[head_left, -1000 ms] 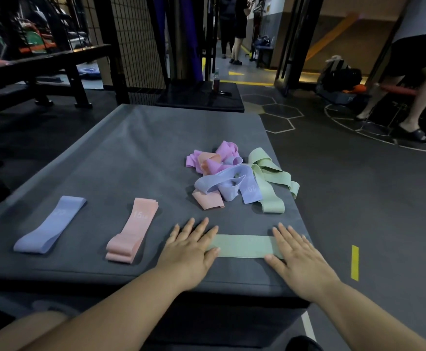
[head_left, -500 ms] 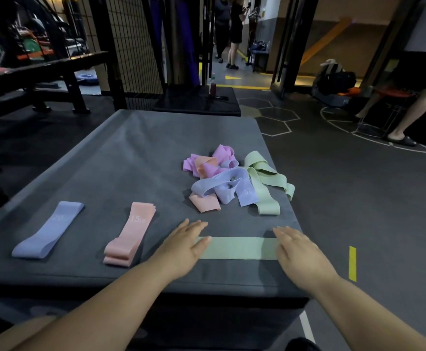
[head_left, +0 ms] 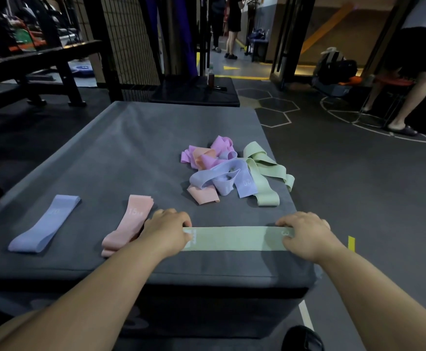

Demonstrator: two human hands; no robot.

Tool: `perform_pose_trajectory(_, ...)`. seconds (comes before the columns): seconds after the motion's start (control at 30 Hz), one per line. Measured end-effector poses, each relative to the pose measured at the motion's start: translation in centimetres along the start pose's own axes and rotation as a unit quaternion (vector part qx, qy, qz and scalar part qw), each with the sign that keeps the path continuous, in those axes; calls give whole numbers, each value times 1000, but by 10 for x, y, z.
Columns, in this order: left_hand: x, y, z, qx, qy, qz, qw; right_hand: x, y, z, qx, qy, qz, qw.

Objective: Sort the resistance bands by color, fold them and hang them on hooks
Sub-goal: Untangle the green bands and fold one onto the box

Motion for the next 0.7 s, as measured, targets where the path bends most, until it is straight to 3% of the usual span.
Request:
perform_pose_trajectory(0.13,1,-2,1,1,-22,10,1000,1,-1,-3,-8,1,14,1000)
perform_pose_trajectory(0.37,6,-15,0,-105,-26,1,994,1,6,-6,39,32,-6,999)
perform_pose_trajectory(0.57,6,-14,-12,-183,111,41,976,-5,3,-20,92,198,-15,976)
perform_pose_trajectory(0.7,3,-14,-18,-128,186,89,970,-4,5,-15,75,213,-43,973)
Point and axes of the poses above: each hand's wrist, its own x-axis towards the middle knuckle, its own z-axis out of the palm, y = z × x, the point moved 3 cm from there along x, towards the middle knuckle, and after that the axes turned 2 degrees about z, right-handed, at the moved point
